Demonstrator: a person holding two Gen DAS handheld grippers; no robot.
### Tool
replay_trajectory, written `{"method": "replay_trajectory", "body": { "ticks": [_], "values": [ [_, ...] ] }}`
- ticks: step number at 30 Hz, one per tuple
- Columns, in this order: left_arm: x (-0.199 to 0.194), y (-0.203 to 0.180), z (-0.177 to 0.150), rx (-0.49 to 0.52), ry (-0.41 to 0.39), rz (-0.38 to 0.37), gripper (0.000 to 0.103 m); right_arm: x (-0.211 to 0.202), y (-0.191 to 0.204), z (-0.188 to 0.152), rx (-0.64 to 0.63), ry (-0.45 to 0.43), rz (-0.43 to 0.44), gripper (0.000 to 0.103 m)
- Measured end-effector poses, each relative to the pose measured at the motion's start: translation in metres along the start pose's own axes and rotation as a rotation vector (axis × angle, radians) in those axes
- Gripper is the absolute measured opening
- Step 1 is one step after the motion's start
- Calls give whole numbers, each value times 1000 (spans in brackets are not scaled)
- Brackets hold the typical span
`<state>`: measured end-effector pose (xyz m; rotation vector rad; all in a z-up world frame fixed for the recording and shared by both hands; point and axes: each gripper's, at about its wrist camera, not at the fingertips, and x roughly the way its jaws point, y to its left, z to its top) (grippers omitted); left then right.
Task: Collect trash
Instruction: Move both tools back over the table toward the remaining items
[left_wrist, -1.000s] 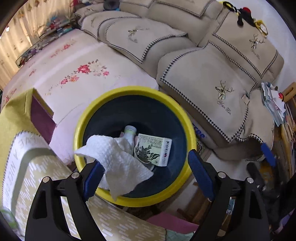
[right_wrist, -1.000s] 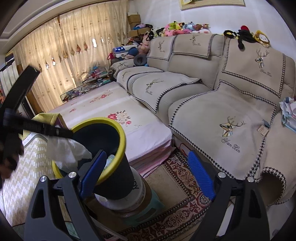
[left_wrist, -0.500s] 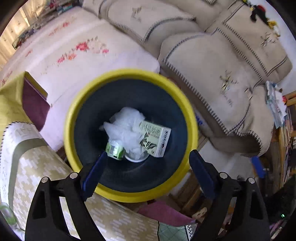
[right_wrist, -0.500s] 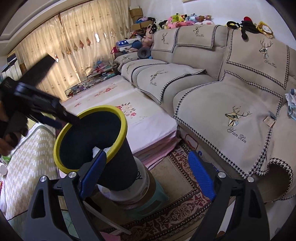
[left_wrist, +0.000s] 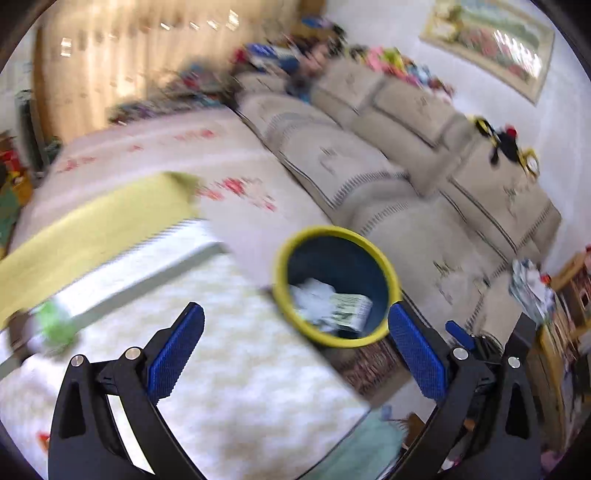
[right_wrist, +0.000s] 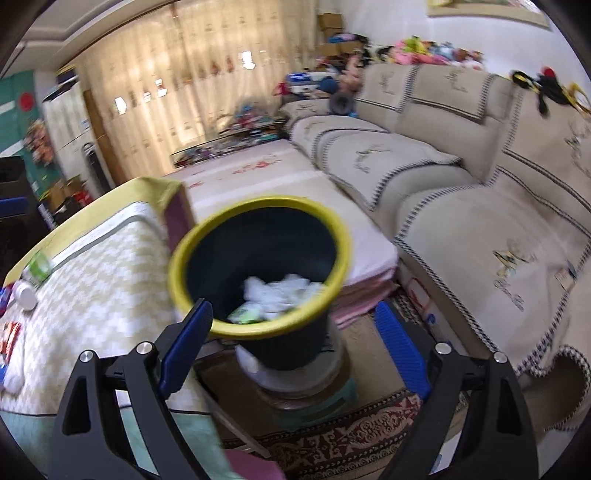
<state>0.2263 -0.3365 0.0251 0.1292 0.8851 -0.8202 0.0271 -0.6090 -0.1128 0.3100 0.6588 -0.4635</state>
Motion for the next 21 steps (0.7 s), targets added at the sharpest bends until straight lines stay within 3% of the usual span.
{"method": "replay_trajectory", "body": {
  "ticks": [4, 11, 16, 21],
  "values": [
    [-79, 68, -38, -78, -155, 176, 98, 5, 50, 1, -78, 19, 74, 85],
    [-178, 154, -115, -217, -316, 401, 98, 2, 151, -2, -233, 40, 227, 85],
    [-220, 193, -174, -339, -370, 470, 98, -9, 228, -11, -354, 47, 347, 85],
    [-247, 208, -225, -418, -397, 508, 98, -13, 294, -14, -448, 45, 440, 85]
  ]
}}
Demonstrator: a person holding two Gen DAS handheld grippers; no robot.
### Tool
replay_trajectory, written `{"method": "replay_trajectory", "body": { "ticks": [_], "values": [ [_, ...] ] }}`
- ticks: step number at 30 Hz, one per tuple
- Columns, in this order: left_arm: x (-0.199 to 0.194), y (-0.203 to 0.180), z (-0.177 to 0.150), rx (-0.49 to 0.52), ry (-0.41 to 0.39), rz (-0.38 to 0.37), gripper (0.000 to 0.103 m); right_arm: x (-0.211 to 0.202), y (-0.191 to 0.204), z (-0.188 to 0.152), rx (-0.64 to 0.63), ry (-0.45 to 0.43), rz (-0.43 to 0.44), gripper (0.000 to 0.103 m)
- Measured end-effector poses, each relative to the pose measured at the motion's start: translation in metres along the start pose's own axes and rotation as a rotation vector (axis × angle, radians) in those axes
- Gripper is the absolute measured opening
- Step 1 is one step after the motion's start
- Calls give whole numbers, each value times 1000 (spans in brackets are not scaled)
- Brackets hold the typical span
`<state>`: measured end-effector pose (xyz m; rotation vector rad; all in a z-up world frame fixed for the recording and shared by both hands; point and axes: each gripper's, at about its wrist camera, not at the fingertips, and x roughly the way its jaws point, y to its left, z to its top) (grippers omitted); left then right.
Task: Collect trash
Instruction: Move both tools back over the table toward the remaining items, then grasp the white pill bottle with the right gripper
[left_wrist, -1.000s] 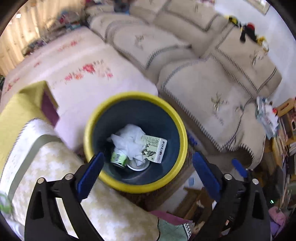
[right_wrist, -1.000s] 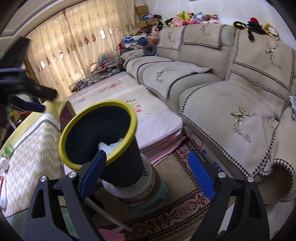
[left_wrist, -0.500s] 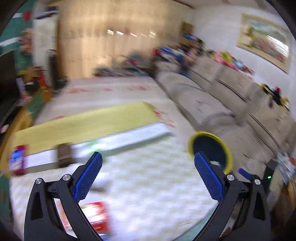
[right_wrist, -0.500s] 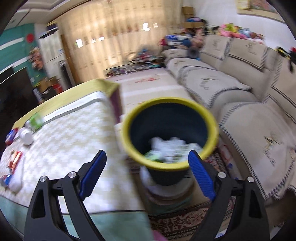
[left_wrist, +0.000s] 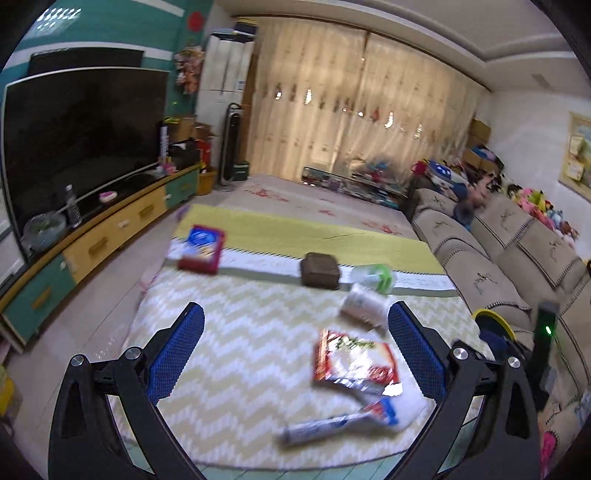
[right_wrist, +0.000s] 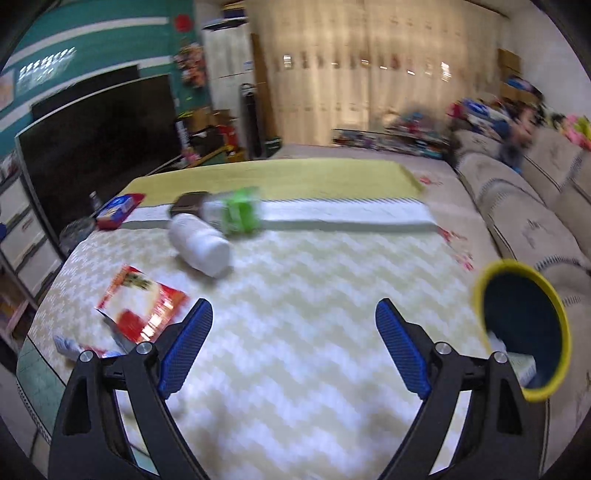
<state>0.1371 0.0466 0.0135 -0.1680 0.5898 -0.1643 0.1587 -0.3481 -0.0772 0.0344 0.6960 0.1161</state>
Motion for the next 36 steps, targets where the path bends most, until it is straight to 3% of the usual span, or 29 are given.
{"method": "replay_trajectory", "body": {
  "ticks": [5, 11, 18, 24, 26, 27, 36],
  "values": [
    [-9, 12, -11, 12, 11, 17, 98, 34, 40, 39, -105, 33, 132, 85],
    [-2, 4, -20, 10, 41, -18, 98, 82, 67, 68, -226, 121, 148, 85],
    [16, -7, -25, 30, 74, -45, 98, 128, 66, 68, -229, 222, 210, 85],
    [29, -7, -27, 23, 94, -53, 98, 138, 73, 64, -250, 254, 255, 72],
    [32, -9, -29, 24, 102, -57, 98, 141, 78, 64, -262, 256, 251, 65],
    [33, -10, -29, 25, 105, -59, 98, 142, 79, 64, -263, 258, 246, 54],
    [39, -18, -32, 42, 121, -75, 98, 120, 76, 65, -227, 220, 265, 53]
  ]
}}
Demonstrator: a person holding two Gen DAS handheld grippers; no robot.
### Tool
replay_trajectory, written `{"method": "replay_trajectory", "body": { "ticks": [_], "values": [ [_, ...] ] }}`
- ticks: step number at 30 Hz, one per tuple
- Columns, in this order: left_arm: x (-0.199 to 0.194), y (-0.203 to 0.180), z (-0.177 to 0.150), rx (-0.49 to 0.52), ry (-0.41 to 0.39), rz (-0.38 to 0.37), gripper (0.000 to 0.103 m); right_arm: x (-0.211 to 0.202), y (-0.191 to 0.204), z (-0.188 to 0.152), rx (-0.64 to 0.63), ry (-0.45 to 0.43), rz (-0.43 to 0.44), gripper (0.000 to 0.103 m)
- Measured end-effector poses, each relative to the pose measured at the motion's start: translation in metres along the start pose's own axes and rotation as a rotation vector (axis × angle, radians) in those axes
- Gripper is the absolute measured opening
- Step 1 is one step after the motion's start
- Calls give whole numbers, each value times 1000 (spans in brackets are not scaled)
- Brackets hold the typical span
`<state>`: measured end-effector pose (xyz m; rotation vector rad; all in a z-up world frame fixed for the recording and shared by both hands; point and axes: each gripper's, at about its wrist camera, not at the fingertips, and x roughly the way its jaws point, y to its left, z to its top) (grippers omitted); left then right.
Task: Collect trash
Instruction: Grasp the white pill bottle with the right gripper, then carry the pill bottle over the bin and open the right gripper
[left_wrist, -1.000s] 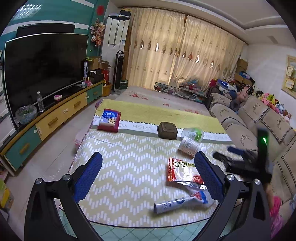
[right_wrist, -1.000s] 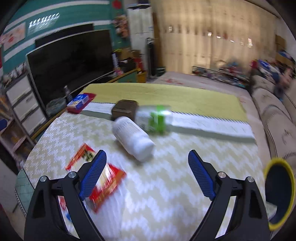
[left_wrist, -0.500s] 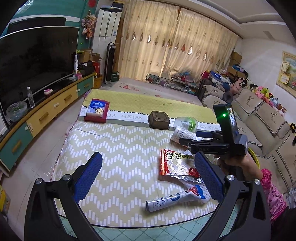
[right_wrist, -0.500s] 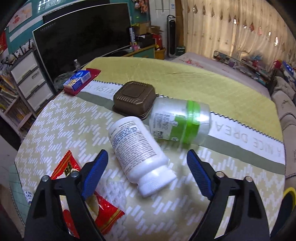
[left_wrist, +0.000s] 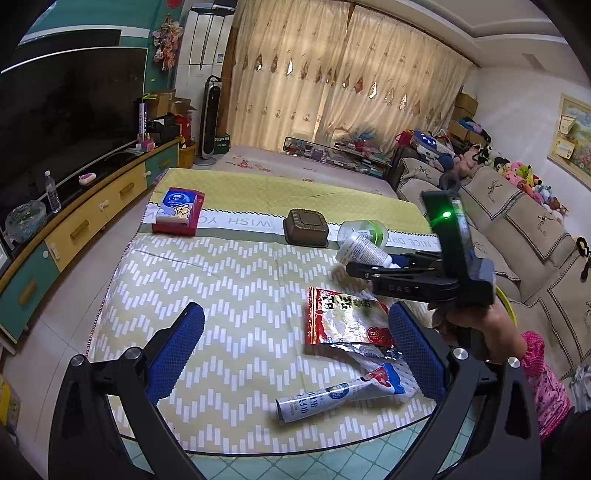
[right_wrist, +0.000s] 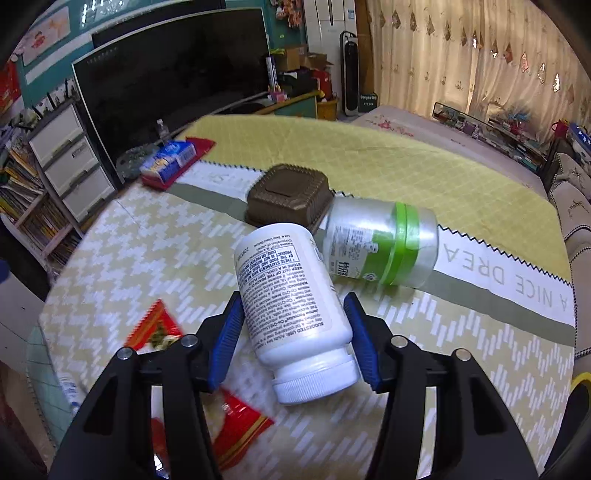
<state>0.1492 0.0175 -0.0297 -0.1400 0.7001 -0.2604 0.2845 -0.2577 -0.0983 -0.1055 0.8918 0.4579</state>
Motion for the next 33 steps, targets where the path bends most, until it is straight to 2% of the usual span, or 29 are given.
{"method": "replay_trajectory", "body": {
  "ticks": [6, 11, 15, 22, 28, 33],
  "values": [
    [3, -5, -1, 12, 5, -11, 98, -46, 1, -12, 37, -73, 26, 53],
    [6, -14, -3, 33, 17, -25, 98, -84, -22, -37, 110, -123, -19, 53],
    [11, -23, -4, 45, 27, -39, 98, -115, -64, -67, 204, -166, -147, 53],
    [14, -41, -2, 76, 32, -42, 98, -156, -174, -127, 447, -178, -340, 53],
    [22, -65, 0, 112, 52, -56, 98, -164, -253, -179, 632, -146, -481, 53],
    [31, -84, 2, 151, 69, -66, 98, -165, -289, -208, 698, -115, -561, 53]
  ]
}}
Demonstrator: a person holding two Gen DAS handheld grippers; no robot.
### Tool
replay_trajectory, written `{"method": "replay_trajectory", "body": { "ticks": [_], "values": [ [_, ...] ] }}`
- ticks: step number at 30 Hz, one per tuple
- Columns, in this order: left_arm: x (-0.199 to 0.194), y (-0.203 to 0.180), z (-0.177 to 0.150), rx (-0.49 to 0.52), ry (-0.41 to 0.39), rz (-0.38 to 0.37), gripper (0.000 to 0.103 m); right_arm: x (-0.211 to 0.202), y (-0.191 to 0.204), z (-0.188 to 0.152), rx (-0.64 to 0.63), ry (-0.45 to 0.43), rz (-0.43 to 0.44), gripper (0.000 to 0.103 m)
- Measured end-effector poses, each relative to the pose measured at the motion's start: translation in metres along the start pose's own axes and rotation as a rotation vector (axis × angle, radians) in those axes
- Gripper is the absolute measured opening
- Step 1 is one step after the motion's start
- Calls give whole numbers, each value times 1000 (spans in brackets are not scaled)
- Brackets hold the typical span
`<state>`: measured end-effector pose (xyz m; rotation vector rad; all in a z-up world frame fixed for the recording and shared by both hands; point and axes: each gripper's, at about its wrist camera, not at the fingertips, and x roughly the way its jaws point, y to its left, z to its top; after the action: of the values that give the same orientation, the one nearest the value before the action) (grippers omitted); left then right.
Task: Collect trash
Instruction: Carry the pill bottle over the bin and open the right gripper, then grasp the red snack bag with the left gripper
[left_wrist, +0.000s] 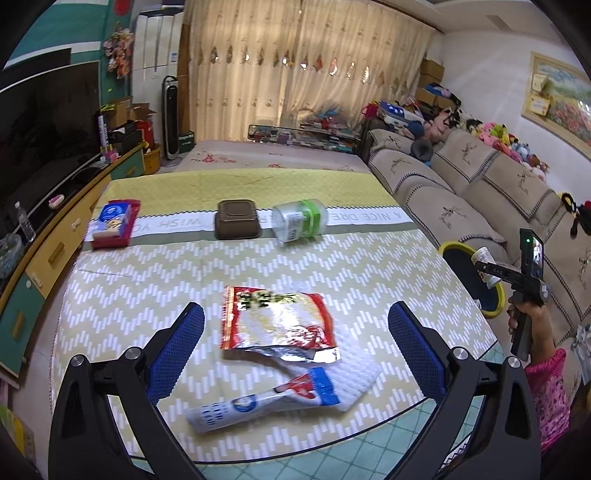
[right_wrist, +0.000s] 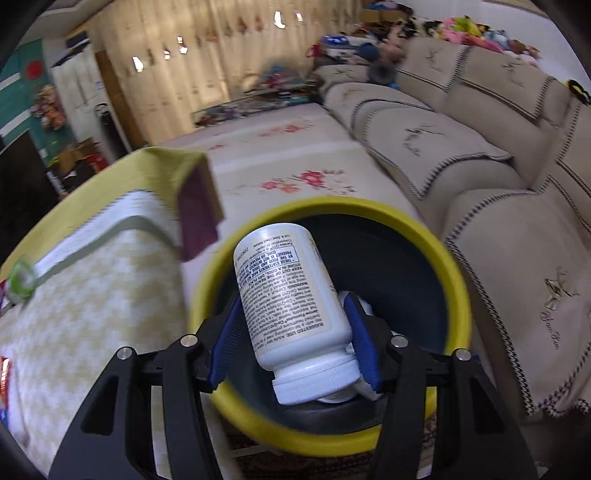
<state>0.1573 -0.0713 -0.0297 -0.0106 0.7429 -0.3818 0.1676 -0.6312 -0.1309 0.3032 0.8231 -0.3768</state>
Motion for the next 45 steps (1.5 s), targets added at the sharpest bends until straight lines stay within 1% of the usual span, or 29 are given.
{"method": "replay_trajectory", "body": {
  "ticks": [3, 5, 6, 8, 10, 11, 12, 14, 16, 18, 21, 24, 27, 30, 32, 35, 38, 42, 45],
  "values": [
    [5, -10, 1, 16, 9, -8, 98, 8, -14, 2, 19, -1, -42, 54],
    [8, -14, 2, 23, 14, -12, 98, 11, -20, 2, 32, -10, -74, 65],
    [9, -15, 2, 25, 17, -14, 98, 11, -21, 3, 37, -17, -101, 73],
    [10, -17, 2, 30, 22, -18, 98, 8, -26, 6, 53, -35, -128, 74],
    [12, -18, 1, 34, 25, -18, 98, 0, -27, 6, 89, -39, -104, 74],
    [13, -18, 1, 35, 28, -17, 98, -6, -22, 5, 99, -46, -80, 74],
    [14, -18, 1, 35, 30, -15, 98, -19, -13, 3, 94, -74, -38, 74],
    [17, -16, 0, 32, 38, -9, 98, -38, 12, 0, 61, -122, 2, 74],
    [21, -14, -1, 27, 50, -10, 98, -58, 40, -8, 10, -167, 68, 75],
    [25, -11, -3, 22, 67, -16, 98, -69, 63, -17, -27, -192, 125, 75],
    [34, -7, -7, 22, 98, -10, 98, -77, 98, -35, -82, -207, 175, 75],
    [44, -3, -10, 37, 126, 4, 98, -77, 126, -53, -151, -213, 175, 75],
    [54, -2, -9, 62, 152, 14, 98, -73, 138, -59, -174, -191, 174, 75],
    [63, -2, -8, 84, 176, 7, 98, -74, 137, -59, -153, -199, 171, 75],
    [69, -2, -6, 92, 191, 3, 98, -72, 136, -60, -142, -178, 171, 75],
    [78, 3, -4, 81, 212, 15, 98, -72, 137, -60, -141, -174, 163, 75],
    [83, 4, -4, 80, 234, -2, 98, -71, 138, -61, -151, -169, 154, 75],
    [91, -2, -6, 120, 262, 12, 98, -68, 138, -61, -153, -153, 155, 75],
    [98, -6, -7, 144, 277, 20, 98, -68, 133, -60, -132, -151, 162, 75]
  ]
}}
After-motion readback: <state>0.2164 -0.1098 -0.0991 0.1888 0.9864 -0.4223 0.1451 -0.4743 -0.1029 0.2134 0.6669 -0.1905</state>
